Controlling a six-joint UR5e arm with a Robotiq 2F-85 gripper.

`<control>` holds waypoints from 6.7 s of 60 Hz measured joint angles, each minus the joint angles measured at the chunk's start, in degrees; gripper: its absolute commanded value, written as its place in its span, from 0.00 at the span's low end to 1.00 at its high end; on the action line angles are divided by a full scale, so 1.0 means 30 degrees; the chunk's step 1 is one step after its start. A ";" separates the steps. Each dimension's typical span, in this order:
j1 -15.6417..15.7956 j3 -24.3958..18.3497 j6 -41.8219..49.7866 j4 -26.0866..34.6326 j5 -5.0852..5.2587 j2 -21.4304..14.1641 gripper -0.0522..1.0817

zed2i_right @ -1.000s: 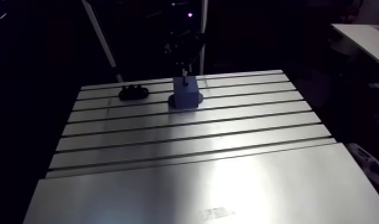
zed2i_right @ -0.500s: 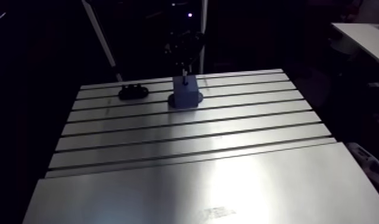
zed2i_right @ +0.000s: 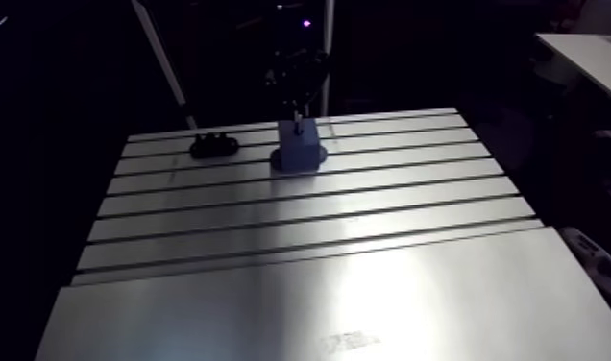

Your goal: Pick up the M10 bolt and insert it into the hex recess until seated.

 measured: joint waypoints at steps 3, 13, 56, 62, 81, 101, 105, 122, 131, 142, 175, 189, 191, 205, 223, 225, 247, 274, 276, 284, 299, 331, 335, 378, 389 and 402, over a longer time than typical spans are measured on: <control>0.0008 0.0003 0.0006 -0.0005 -0.0002 0.0014 0.78; 0.0036 0.0002 0.0023 -0.0015 0.0000 0.0042 0.78; -0.0041 -0.0043 -0.0010 -0.0028 -0.0017 0.0083 0.78; -0.0044 -0.0042 -0.0020 -0.0025 -0.0016 0.0083 0.78; -0.0029 -0.0042 -0.0022 -0.0023 -0.0004 0.0083 0.78; 0.0021 -0.0038 0.0032 -0.0022 -0.0002 0.0083 0.78; 0.0022 -0.0039 0.0035 -0.0021 -0.0001 0.0083 0.78; 0.0017 -0.0049 0.0022 -0.0024 -0.0007 0.0102 0.78; 0.0013 -0.0047 0.0015 -0.0027 -0.0015 0.0109 0.78; 0.0011 -0.0042 -0.0003 -0.0037 -0.0020 0.0123 0.78; 0.0005 -0.0004 0.0007 -0.0051 -0.0011 0.0277 0.78; 0.0048 0.0049 0.0019 -0.0052 -0.0003 0.0291 0.27; 0.0052 0.0058 0.0028 -0.0051 -0.0001 0.0295 0.17; 0.0092 0.0207 -0.0002 -0.0059 0.0018 0.0303 0.06; 0.0063 0.0327 -0.0053 -0.0352 0.0132 0.0292 0.06; 0.0051 0.0331 -0.0057 -0.0387 0.0159 0.0292 0.06; 0.0009 0.0435 0.0104 -0.0587 0.0481 0.0127 0.06; 0.0046 0.0298 0.0988 -0.0481 0.0549 -0.0250 0.08; 0.0053 0.0290 0.1111 -0.0462 0.0547 -0.0310 0.09; 0.0080 0.0202 0.1705 -0.0329 0.0532 -0.0524 0.33; 0.0108 -0.0391 0.4964 0.0973 0.0498 -0.0697 0.72; 0.0160 -0.0928 0.9454 0.2004 0.0516 -0.0639 1.00; 0.0160 -0.0857 0.9560 0.1816 0.0514 -0.0626 1.00; -0.0174 -0.0443 0.9555 0.0888 0.0574 -0.0231 1.00; -0.0281 -0.0217 0.9547 0.0403 0.0630 -0.0038 1.00; -0.0444 -0.0065 0.9543 0.0140 0.0997 0.0132 1.00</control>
